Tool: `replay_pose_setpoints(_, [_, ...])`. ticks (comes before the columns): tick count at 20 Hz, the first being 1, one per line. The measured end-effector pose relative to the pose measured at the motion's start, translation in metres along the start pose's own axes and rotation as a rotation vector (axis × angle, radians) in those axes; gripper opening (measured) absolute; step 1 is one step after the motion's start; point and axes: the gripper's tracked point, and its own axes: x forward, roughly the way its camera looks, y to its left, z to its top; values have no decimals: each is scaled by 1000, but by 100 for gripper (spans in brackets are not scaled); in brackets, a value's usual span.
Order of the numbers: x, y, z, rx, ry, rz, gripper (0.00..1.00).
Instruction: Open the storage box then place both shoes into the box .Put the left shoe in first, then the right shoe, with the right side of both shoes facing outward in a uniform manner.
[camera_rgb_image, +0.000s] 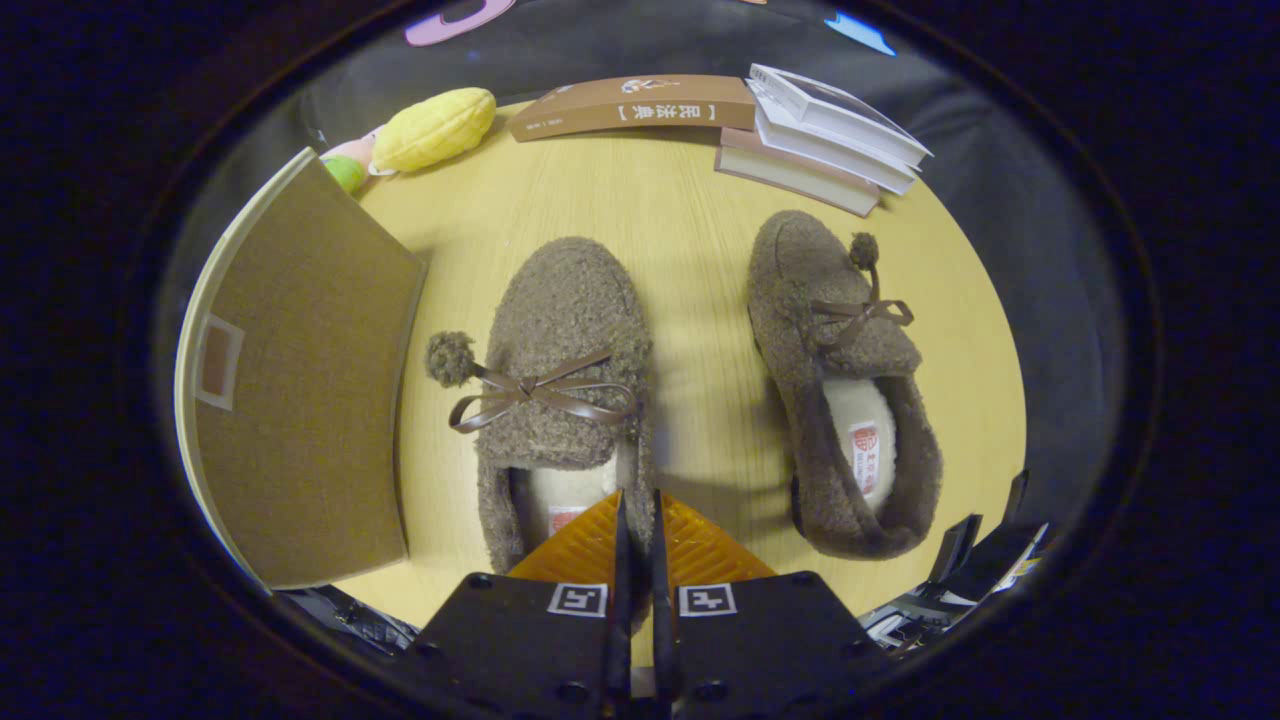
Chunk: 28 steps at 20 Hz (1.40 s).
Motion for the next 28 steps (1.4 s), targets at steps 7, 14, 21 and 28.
replay_pose_setpoints(7, [1, 2, 0, -13, 18, 6, 8])
replay_pose_setpoints(14, [-8, 3, 0, -38, -19, -35, 5])
replay_pose_setpoints(21, [-46, 1, 5, -28, -49, -162, 4])
replay_pose_setpoints(28, [-120, -1, 17, 26, -77, -298, 4])
